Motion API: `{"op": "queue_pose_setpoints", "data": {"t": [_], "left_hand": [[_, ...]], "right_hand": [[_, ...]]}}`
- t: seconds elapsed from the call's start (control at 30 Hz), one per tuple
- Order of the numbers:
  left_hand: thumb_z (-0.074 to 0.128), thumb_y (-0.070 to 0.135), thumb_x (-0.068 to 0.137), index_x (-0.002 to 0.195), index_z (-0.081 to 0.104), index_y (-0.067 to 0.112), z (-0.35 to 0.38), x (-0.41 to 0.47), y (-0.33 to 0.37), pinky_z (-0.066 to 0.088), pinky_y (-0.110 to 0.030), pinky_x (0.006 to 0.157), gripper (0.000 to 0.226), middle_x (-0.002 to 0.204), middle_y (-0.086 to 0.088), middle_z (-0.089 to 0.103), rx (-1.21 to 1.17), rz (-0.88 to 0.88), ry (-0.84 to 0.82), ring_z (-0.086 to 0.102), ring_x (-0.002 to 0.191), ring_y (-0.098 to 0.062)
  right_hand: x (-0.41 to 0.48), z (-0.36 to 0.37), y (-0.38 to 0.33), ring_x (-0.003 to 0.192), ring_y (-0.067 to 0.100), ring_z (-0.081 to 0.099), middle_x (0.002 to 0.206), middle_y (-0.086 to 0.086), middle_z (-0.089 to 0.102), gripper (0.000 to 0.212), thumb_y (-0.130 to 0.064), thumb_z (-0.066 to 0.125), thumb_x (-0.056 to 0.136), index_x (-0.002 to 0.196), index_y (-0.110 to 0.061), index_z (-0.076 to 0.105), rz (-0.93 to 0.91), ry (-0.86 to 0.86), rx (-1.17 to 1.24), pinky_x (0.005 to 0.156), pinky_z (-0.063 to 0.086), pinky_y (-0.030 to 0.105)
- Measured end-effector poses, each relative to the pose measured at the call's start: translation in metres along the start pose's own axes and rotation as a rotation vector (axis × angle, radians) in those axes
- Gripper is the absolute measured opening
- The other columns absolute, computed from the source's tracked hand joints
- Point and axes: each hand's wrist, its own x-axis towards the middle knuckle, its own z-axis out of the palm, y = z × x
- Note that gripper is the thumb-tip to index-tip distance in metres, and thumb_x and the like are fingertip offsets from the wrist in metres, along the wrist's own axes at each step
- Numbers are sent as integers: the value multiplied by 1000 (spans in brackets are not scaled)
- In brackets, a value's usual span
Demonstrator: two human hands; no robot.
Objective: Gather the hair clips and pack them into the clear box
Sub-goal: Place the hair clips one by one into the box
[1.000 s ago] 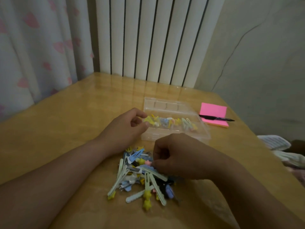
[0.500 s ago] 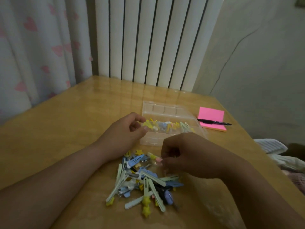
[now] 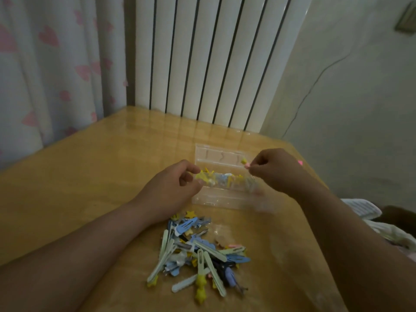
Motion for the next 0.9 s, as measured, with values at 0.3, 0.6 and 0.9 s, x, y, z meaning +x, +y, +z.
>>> {"op": "queue_pose_setpoints", "data": {"t": [0.3,0.6,0.9], "left_hand": [[65,47,100,127,62,36,0,0,-2,55,-33,85,29,109,11,62,-14,3,-8,61,102,-7],[65,48,100,126,61,37,0,0,-2,54,-29,83,28,110,12,62,-12,0,3,60,102,-5],[65,49,99,125,62,38,-1,0,-2,50,-27,81,28,109,13,63,-10,-5,2,60,101,-3]], "right_hand": [[37,14,-7,79,27,71,84,11,75,20,-26,77,86,86,-6,78,123,-144,-192,71,60,37],[33,15,-8,74,25,70,88,11,78,19,-23,75,87,90,-5,79,140,-142,-176,67,59,34],[-4,29,10,75,11,65,81,-10,70,9,-25,68,94,87,-22,73,-35,205,39,67,56,29]]}}
